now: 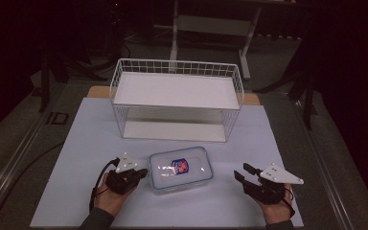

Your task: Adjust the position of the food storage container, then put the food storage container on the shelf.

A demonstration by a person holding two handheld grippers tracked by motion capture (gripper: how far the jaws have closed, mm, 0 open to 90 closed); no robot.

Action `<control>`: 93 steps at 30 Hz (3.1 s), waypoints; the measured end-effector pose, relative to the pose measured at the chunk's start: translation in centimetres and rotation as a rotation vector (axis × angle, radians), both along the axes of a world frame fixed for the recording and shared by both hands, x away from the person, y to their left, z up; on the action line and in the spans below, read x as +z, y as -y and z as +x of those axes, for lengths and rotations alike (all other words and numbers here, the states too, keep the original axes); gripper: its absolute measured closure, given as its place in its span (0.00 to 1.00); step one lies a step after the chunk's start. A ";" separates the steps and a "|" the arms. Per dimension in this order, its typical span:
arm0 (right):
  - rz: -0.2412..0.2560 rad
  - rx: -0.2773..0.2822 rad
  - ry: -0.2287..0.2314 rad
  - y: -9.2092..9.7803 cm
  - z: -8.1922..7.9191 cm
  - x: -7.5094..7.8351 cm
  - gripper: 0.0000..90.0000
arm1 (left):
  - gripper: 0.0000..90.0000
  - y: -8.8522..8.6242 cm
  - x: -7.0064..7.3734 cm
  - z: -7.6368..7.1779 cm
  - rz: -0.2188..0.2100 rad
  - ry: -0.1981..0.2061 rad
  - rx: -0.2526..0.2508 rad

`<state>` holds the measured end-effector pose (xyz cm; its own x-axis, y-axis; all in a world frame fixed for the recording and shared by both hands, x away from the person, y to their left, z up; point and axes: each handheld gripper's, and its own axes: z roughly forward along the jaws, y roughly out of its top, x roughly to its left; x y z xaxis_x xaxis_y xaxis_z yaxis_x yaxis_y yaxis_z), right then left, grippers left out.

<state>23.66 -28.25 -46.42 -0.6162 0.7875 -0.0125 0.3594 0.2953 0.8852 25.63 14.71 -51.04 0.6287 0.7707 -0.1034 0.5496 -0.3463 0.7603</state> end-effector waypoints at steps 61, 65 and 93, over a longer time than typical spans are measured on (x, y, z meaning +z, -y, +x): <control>0.232 0.132 -0.413 -4.4 7.4 -3.5 0.26 | 0.30 2.5 0.0 2.8 -0.287 -0.107 -0.043; 0.283 0.143 -0.444 -4.1 7.7 -3.6 0.23 | 0.26 2.6 0.0 2.8 -0.278 -0.101 -0.026; 0.407 0.138 -0.618 -3.6 8.3 -5.2 0.29 | 0.31 2.1 -0.8 3.4 -0.401 -0.250 -0.044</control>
